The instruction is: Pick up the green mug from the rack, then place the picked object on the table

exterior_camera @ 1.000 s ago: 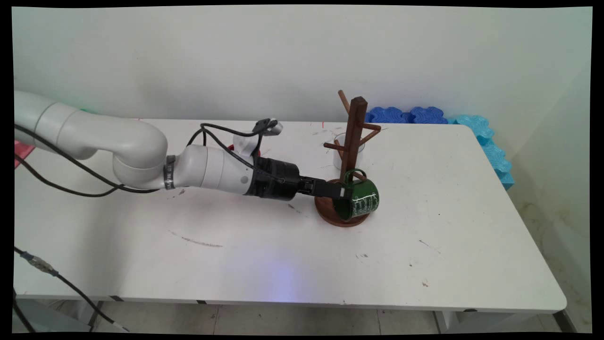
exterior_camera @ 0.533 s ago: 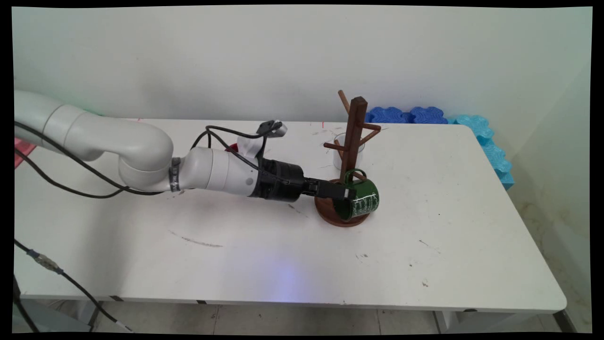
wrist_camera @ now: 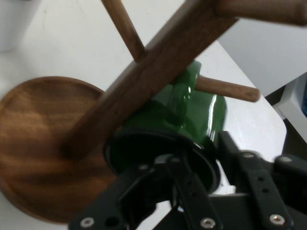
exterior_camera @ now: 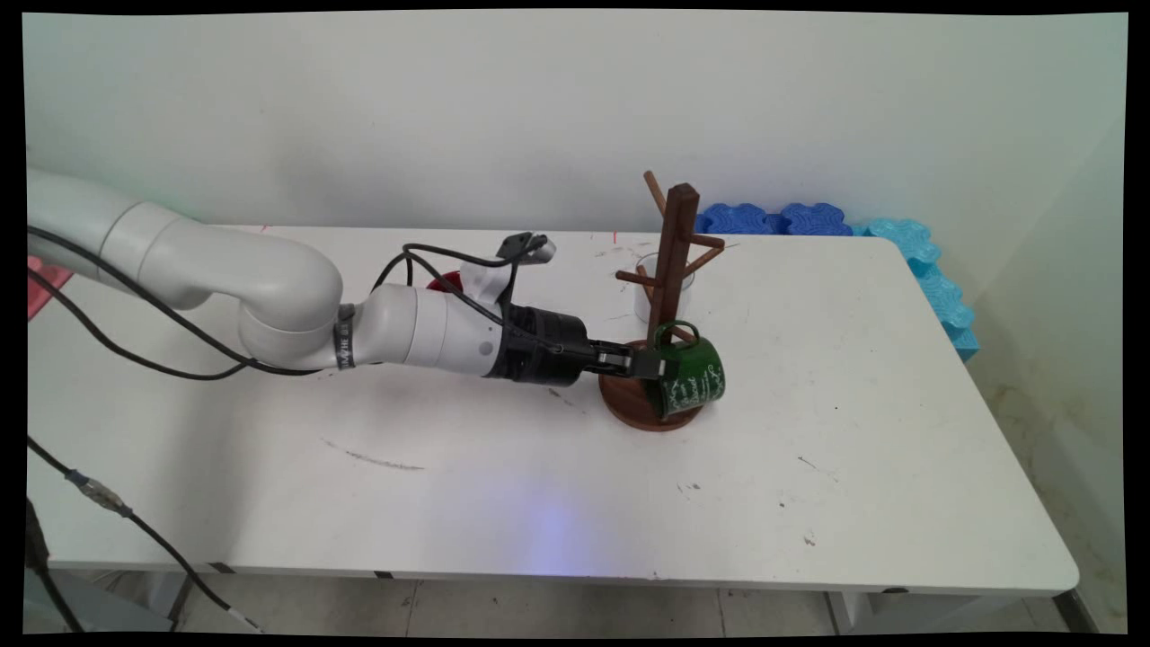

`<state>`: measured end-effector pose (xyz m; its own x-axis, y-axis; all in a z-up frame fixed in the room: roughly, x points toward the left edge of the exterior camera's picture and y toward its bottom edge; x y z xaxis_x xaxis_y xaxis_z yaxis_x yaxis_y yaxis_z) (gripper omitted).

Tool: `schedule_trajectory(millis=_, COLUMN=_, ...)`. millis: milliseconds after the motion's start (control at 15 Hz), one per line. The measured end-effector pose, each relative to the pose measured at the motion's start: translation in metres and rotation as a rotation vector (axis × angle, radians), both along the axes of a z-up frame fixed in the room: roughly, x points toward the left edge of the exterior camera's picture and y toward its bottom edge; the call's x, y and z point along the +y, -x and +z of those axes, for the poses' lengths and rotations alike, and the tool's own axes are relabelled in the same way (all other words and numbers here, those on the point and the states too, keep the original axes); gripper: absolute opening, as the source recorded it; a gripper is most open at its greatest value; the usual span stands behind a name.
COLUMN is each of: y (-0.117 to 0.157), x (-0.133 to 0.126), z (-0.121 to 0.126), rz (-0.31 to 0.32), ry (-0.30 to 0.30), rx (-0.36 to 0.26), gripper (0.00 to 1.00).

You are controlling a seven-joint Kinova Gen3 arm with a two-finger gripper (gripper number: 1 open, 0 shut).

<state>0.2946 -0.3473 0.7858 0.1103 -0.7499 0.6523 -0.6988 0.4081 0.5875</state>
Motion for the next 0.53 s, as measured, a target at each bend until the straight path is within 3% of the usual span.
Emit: schedule_trajectory(millis=533, y=0.0028, x=0.0020, z=-0.0019, rz=0.000, ry=0.002, rx=-0.006, gripper=0.00)
